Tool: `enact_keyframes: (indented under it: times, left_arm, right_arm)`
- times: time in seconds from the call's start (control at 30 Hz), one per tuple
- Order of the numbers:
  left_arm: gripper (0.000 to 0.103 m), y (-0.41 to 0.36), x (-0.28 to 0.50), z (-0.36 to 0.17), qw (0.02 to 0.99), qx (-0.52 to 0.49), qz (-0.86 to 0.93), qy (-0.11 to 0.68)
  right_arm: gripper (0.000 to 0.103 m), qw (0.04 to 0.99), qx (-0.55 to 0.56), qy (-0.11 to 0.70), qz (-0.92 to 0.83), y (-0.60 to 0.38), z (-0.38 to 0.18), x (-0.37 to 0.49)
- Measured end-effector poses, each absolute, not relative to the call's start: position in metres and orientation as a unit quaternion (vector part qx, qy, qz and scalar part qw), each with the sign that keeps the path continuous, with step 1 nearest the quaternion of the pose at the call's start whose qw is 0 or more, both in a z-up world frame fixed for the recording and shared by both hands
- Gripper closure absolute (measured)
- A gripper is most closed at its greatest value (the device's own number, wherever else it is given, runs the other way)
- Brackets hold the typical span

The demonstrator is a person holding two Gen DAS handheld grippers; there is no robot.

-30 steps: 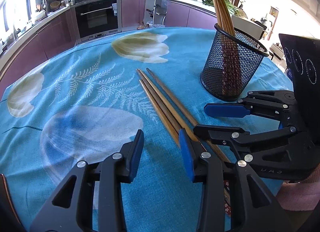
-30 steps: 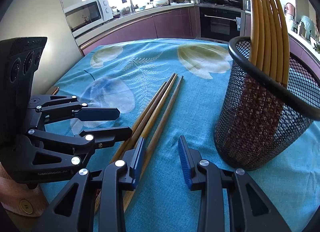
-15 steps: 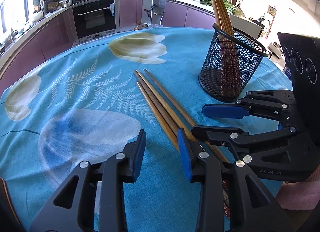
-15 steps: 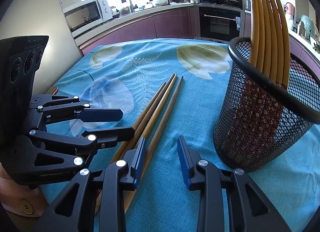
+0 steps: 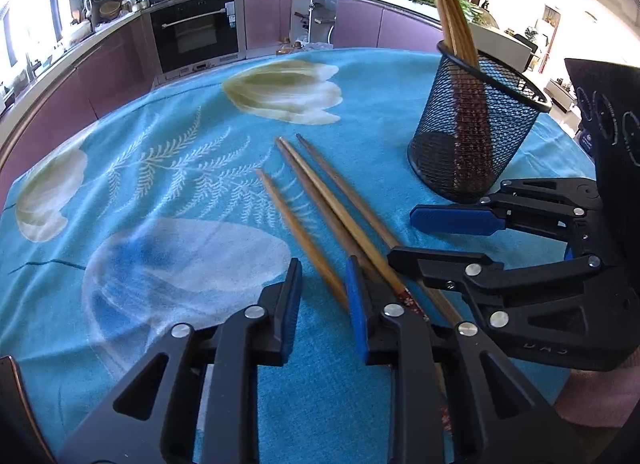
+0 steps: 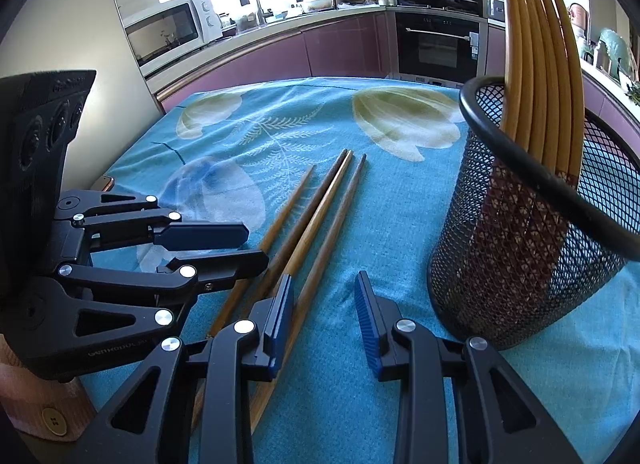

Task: Organize utensils
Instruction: 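Grasp one wooden chopstick with the left tool while the right tool grasps another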

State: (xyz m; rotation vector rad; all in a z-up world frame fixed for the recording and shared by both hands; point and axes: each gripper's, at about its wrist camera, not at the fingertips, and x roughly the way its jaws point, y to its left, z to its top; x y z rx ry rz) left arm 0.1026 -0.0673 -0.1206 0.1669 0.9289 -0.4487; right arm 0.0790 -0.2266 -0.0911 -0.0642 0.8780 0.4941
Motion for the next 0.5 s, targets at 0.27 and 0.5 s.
enact_keyframes:
  times: [0.27,0.5]
  left_arm:
    - [0.090,-0.0645,0.1058,-0.1216,0.867,0.063,-0.213,0.445]
    - [0.094,-0.0588,0.1050,-0.1216,0.869,0.032,-0.212,0.446]
  right_arm:
    - [0.083,0.875,-0.025,0.424,0.232,-0.2231,-0.0909,0.0860]
    - [0.093,0.873,0.013,0.428,0.233,-0.2325,-0.0924,0.0880]
